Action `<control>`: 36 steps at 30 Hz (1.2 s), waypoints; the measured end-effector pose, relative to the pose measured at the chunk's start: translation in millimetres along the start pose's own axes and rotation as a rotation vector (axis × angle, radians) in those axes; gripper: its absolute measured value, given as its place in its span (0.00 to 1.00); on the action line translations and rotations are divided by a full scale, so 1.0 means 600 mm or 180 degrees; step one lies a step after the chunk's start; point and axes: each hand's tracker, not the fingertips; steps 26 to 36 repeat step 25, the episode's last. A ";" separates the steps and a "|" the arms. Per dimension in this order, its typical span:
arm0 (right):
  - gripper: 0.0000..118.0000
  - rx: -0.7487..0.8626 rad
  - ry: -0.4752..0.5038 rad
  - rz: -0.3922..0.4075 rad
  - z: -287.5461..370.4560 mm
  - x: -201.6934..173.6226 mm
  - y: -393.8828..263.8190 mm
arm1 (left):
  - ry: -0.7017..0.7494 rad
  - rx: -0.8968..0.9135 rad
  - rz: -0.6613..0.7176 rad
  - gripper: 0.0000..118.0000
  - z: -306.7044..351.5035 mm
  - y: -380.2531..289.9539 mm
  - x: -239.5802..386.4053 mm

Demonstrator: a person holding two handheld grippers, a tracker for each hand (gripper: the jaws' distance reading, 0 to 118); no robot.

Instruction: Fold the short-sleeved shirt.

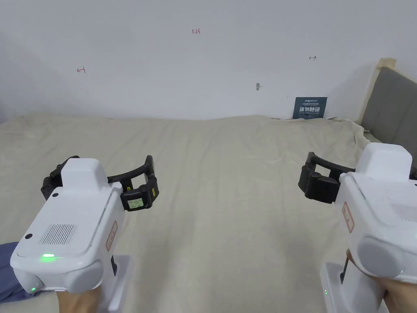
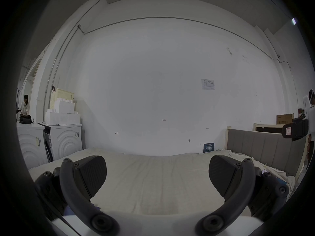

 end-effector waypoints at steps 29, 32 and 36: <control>1.00 0.0282 0.0193 0.0097 0.015 -0.002 0.002 | 0.0011 0.0016 0.0005 1.00 -0.001 -0.003 0.002; 1.00 0.0282 0.0193 0.0097 0.015 -0.002 0.002 | 0.0011 0.0016 0.0005 1.00 -0.001 -0.003 0.002; 1.00 0.0282 0.0193 0.0097 0.015 -0.002 0.002 | 0.0011 0.0016 0.0005 1.00 -0.001 -0.003 0.002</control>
